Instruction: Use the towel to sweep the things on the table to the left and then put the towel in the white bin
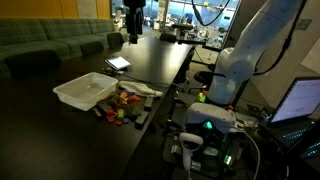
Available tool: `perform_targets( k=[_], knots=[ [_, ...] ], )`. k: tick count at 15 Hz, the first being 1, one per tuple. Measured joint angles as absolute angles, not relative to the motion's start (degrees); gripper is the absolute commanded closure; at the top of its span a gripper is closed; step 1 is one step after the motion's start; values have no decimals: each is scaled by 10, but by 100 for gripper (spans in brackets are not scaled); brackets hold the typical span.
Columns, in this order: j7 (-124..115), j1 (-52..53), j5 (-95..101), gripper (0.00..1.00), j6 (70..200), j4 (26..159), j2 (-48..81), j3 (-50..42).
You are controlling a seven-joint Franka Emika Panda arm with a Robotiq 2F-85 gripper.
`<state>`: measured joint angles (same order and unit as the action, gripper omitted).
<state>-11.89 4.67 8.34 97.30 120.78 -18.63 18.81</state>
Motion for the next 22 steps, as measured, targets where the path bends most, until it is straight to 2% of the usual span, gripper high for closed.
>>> perform_targets(
  k=[6, 11, 16, 22],
  knots=[
    [-119, 49, 83, 0, 973, 1209, -186, 178],
    [-89, 44, 111, 0, 1012, 1232, -173, 115],
    [-38, 21, 148, 0, 1104, 1270, -147, 54],
    [-24, -35, 232, 0, 1330, 1334, -28, -14]
  ],
)
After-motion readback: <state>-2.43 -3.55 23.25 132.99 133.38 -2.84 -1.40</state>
